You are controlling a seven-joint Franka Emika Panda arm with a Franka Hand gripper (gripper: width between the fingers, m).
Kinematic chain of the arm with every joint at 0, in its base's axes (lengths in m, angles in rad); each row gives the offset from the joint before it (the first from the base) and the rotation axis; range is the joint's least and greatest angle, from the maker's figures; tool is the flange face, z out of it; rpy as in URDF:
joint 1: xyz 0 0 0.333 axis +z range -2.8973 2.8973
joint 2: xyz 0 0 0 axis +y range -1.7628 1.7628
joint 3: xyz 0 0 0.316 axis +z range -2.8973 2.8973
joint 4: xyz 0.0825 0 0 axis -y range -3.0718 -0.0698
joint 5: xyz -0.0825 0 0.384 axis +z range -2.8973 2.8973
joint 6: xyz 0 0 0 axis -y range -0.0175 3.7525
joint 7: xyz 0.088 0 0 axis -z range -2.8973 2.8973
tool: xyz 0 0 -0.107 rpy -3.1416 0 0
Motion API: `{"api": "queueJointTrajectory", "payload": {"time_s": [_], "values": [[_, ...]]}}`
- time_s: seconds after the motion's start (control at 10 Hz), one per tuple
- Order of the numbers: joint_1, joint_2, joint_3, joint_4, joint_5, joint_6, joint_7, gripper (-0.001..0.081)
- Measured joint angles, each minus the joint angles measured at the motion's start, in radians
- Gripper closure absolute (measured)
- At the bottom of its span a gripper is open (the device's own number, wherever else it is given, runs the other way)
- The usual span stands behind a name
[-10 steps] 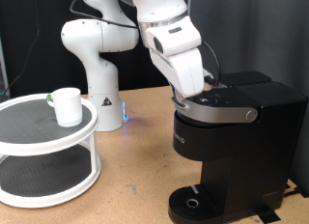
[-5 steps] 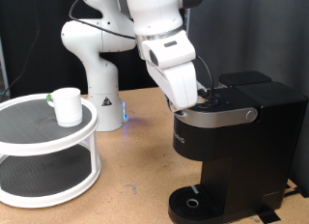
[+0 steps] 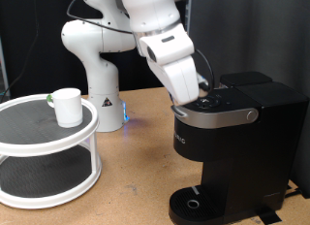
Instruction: Make a cup of coffee with the keurig machine
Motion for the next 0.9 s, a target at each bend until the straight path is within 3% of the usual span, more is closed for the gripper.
{"api": "queueJointTrajectory", "payload": {"time_s": [0.4,0.9], "values": [[-0.021,-0.028,-0.051,0.096,0.054,-0.203,-0.114,0.0802],[-0.038,-0.033,-0.070,0.070,0.065,-0.158,-0.106,0.0802]]}}
